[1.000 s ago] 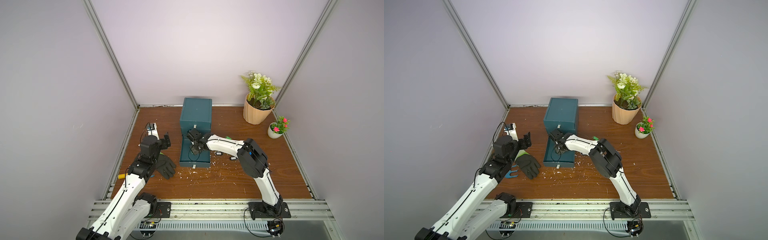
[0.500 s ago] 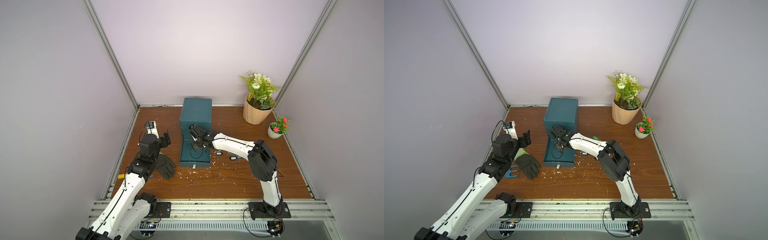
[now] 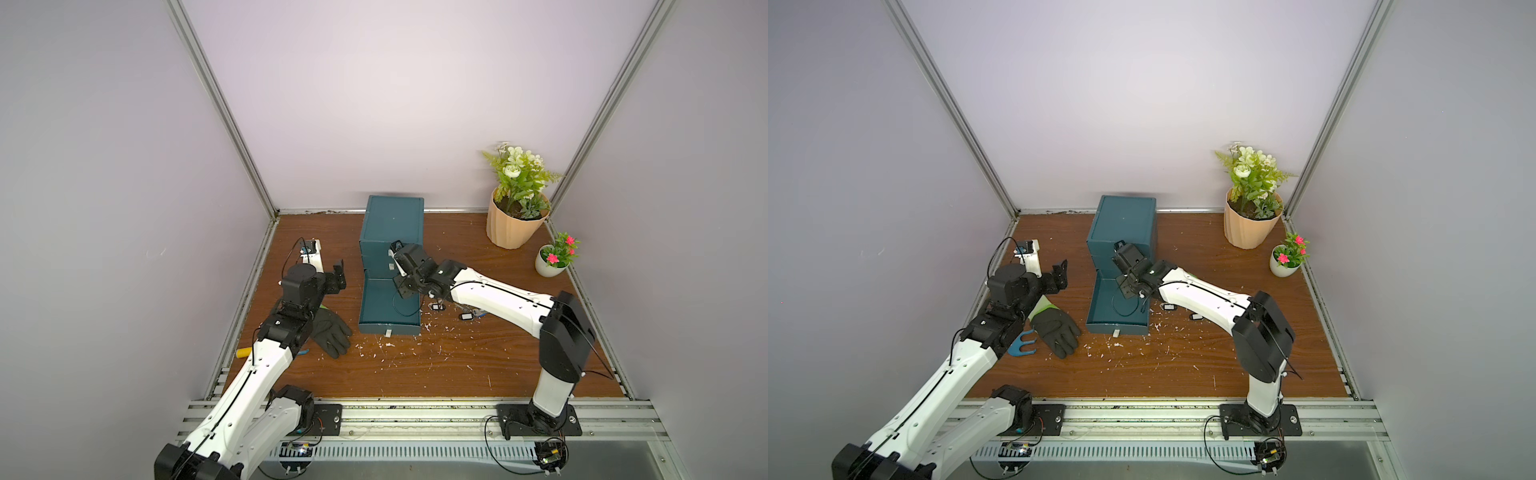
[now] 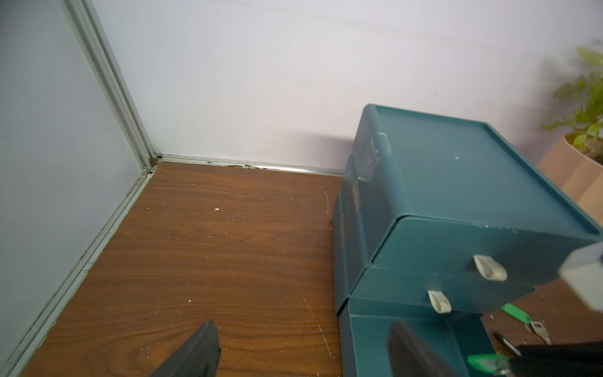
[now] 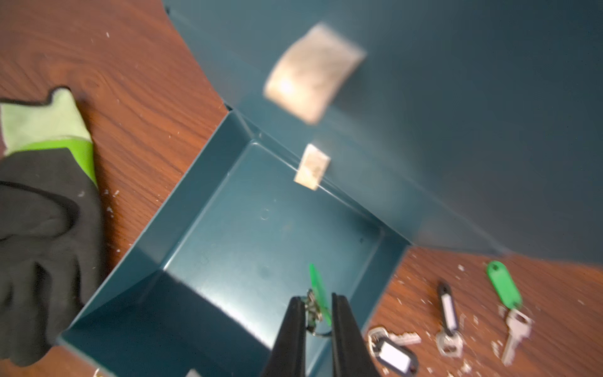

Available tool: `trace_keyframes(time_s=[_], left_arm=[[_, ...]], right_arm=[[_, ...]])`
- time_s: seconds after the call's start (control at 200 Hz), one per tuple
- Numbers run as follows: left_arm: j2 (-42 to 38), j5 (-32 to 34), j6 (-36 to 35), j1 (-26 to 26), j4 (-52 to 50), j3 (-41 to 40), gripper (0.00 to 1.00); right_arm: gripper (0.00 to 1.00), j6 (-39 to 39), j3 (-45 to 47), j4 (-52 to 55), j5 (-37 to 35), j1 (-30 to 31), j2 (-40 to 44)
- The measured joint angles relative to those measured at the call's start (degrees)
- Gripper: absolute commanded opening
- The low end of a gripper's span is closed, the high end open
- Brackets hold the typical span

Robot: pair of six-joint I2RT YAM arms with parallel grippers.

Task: Take the keys out of the drawer
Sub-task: Place the key at the center of the board, then close the drawer in the storage box.

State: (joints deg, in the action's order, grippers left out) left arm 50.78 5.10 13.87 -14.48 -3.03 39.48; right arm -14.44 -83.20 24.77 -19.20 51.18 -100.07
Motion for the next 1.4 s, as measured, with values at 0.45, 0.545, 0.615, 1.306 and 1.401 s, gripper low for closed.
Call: trace_keyframes(time_s=[0.45, 0.545, 0.615, 1.306, 1.401], left_arm=[[-0.5, -16.8, -6.7, -0.5, -2.8, -1.9, 0.63], [-1.0, -18.1, -6.5, -2.4, -4.9, -2.4, 0.6], [-2.0, -18.7, -5.0, -4.4, -5.7, -3.3, 0.56], [-7.7, -16.5, 20.5, -20.9, 4.7, -20.1, 0.0], [-6.0, -15.3, 20.8, -23.9, 6.4, -20.9, 0.0]], right_arm=[[0.27, -4.7, 16.0, 1.7, -2.3, -12.6, 11.2], [0.28, -4.9, 12.6, 3.3, -1.9, -13.4, 9.4], [0.28, -4.9, 6.6, 4.4, -1.4, -13.4, 6.9], [0.24, -10.5, -57.6, 11.1, 5.7, -15.7, -28.2], [0.23, -11.4, -58.2, 14.1, 7.6, -16.6, -31.4]])
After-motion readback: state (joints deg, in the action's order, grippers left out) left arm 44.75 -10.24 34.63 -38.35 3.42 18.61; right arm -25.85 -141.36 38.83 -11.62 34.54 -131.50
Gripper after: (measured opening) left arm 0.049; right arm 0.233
